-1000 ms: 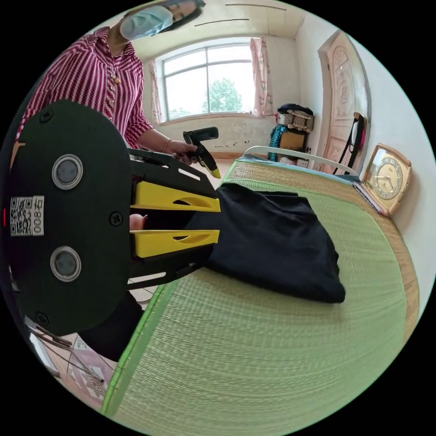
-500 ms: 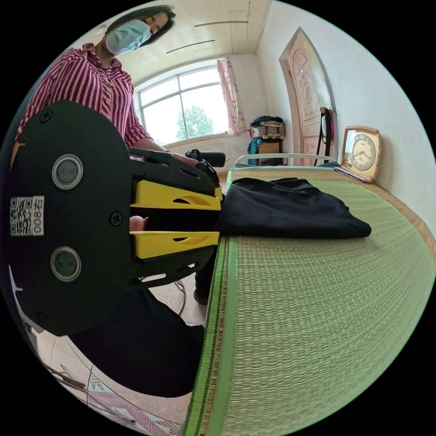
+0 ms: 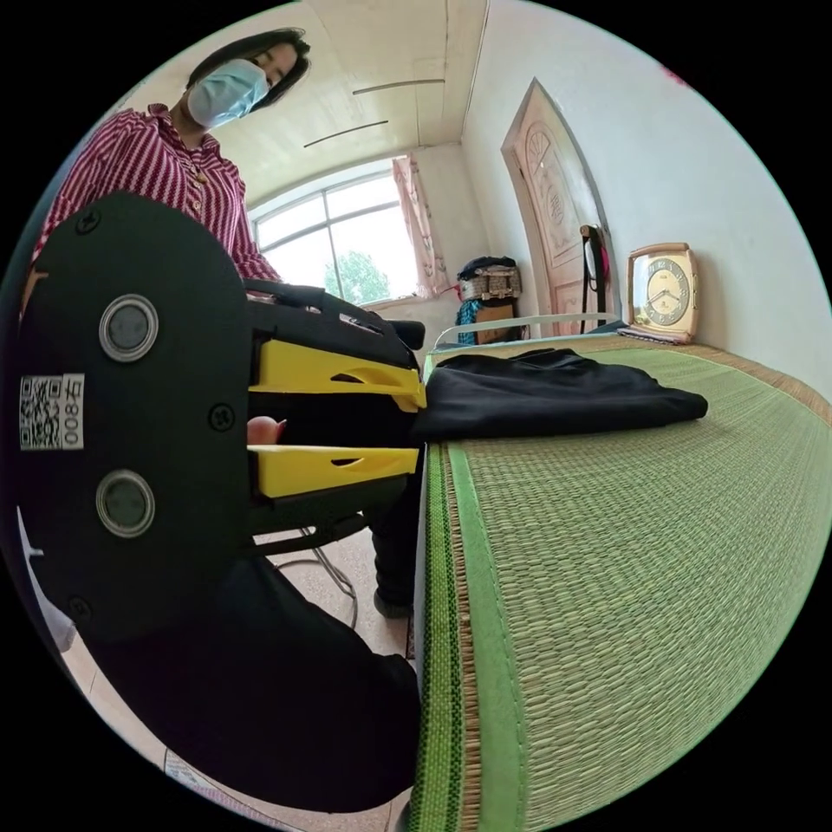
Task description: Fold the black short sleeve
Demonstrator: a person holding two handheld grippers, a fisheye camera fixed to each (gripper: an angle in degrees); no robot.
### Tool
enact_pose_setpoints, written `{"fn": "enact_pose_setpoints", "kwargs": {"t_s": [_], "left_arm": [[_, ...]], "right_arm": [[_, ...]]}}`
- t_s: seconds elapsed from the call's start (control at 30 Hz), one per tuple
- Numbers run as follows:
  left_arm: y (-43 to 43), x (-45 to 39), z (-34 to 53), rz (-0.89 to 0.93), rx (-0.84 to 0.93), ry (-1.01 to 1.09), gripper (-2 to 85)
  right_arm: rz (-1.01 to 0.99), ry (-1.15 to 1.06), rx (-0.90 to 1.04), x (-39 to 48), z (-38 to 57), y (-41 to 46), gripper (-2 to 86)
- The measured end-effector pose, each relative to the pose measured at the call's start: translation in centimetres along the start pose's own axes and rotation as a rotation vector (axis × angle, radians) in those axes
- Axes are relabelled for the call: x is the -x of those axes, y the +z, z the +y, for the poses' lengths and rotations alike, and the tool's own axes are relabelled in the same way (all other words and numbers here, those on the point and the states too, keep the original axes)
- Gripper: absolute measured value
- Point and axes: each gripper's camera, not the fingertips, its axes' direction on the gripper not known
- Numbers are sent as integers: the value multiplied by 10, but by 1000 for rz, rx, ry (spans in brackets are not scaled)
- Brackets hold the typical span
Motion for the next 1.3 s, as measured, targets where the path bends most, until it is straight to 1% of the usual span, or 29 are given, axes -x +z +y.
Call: {"fn": "enact_pose_setpoints", "kwargs": {"t_s": [0.1,0.63,0.83,0.93,1.03,1.17,1.3], "left_arm": [[3,-5,3,-14,8,19,16],[26,-13,27,154,12,4,15],[25,-14,31,112,14,29,17],[14,-18,37,93,-2,53,17],[-18,-22,45,69,-80,95,16],[-76,-22,55,-61,-225,121,28],[-103,-12,55,-135,-277,99,59]], "right_arm": [[-24,7,1,1,-1,-6,99],[-183,43,-15,3,-3,-25,96],[-224,36,-3,11,-9,-26,41],[-212,35,6,17,-13,-28,28],[-201,36,10,22,-19,-31,22],[-199,35,16,28,-25,-31,19],[-203,39,17,32,-33,-29,18]]}}
